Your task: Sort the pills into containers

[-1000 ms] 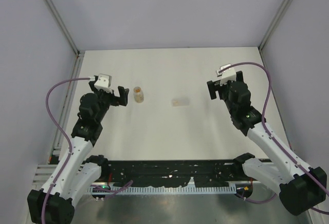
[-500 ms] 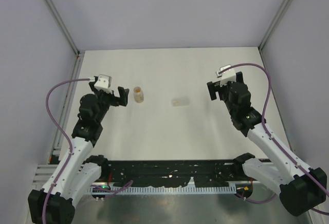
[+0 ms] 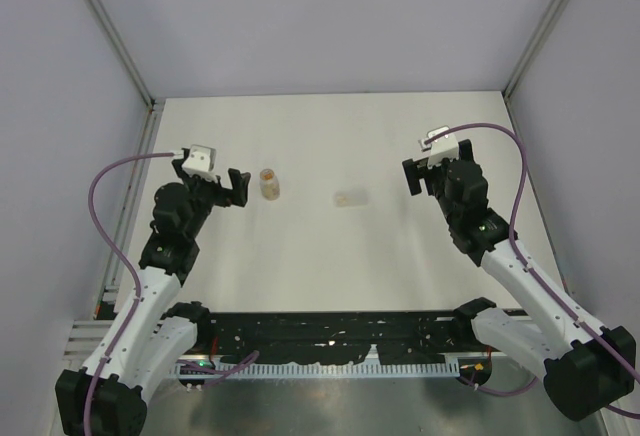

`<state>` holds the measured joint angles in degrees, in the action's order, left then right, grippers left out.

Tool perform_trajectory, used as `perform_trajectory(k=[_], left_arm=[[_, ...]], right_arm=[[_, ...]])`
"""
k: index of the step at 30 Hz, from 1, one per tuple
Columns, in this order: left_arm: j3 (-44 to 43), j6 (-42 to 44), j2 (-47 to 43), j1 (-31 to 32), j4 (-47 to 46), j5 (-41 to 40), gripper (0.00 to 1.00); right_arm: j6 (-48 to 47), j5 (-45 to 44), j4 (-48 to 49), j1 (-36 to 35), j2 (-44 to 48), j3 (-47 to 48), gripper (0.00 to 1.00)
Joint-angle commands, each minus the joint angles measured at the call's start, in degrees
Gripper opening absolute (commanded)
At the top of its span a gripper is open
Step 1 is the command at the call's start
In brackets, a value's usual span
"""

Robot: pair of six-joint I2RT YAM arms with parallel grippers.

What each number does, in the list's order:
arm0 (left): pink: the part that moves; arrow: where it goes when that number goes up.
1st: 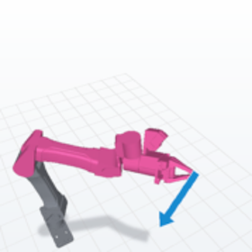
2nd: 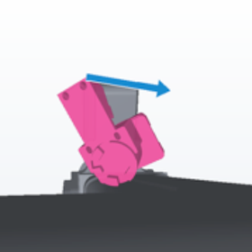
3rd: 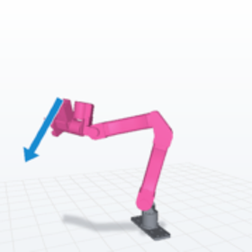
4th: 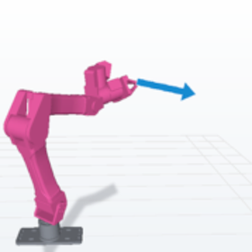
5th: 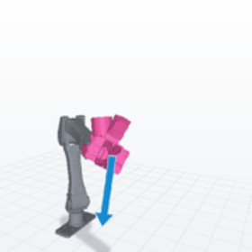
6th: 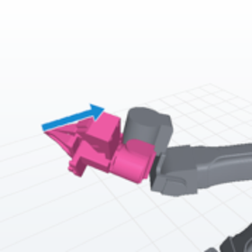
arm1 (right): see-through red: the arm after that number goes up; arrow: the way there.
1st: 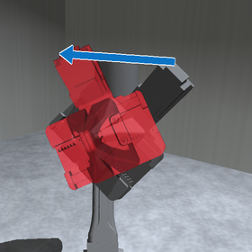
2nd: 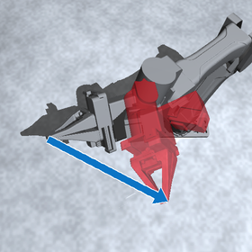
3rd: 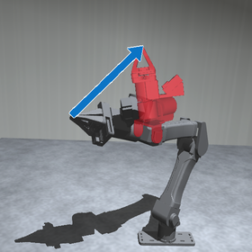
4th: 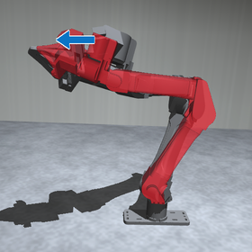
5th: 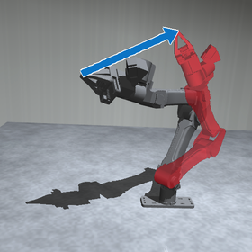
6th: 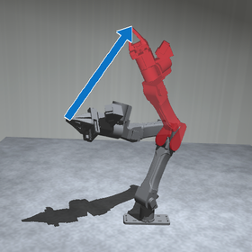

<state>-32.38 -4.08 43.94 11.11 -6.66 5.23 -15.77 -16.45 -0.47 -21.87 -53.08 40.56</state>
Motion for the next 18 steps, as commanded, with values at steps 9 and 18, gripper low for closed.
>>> perform_trajectory(k=[9,18], left_arm=[[0.4,0.0,-0.8,-0.8,-3.4,1.2,1.00],[0.6,-0.1,-1.1,-1.3,-3.5,2.0,1.00]], right_arm=[[-0.3,0.1,3.0,0.2,1.4,0.0,0.95],[-0.5,-0.1,3.0,0.2,1.5,0.0,0.95]])
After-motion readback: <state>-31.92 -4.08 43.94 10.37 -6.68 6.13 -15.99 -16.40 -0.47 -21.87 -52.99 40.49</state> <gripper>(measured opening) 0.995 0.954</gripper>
